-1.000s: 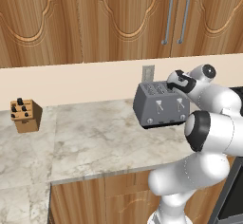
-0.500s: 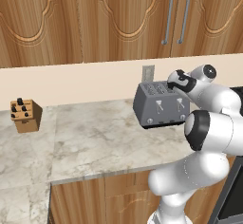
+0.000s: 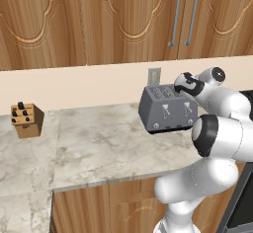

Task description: Start the toaster. Once the lever pops up, take the bread to the plate on the dining counter.

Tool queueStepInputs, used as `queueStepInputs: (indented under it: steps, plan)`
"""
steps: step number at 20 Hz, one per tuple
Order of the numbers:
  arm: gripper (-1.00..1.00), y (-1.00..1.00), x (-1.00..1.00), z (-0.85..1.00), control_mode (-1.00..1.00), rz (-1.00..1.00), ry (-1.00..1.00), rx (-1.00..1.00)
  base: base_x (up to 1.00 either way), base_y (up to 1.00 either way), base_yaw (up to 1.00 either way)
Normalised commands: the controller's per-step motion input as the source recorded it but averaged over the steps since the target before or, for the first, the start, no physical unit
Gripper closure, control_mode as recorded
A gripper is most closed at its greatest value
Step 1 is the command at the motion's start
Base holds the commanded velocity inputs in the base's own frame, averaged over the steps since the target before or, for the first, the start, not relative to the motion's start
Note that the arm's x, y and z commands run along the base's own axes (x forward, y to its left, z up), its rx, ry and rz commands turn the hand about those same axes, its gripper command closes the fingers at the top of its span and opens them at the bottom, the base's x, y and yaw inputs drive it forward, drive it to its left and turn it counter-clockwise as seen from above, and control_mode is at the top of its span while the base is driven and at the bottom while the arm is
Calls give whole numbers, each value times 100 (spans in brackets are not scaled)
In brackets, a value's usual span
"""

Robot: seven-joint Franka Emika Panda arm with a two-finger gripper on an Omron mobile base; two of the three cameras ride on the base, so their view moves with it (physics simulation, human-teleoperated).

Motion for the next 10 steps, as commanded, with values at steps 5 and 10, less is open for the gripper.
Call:
queueStepInputs:
  steps: [5, 10]
  plan:
    - [-100, 0, 1, 0, -100, 0, 0, 0, 0, 0, 0]
    - [-100, 0, 7, 0, -100, 0, 0, 0, 0, 0, 0]
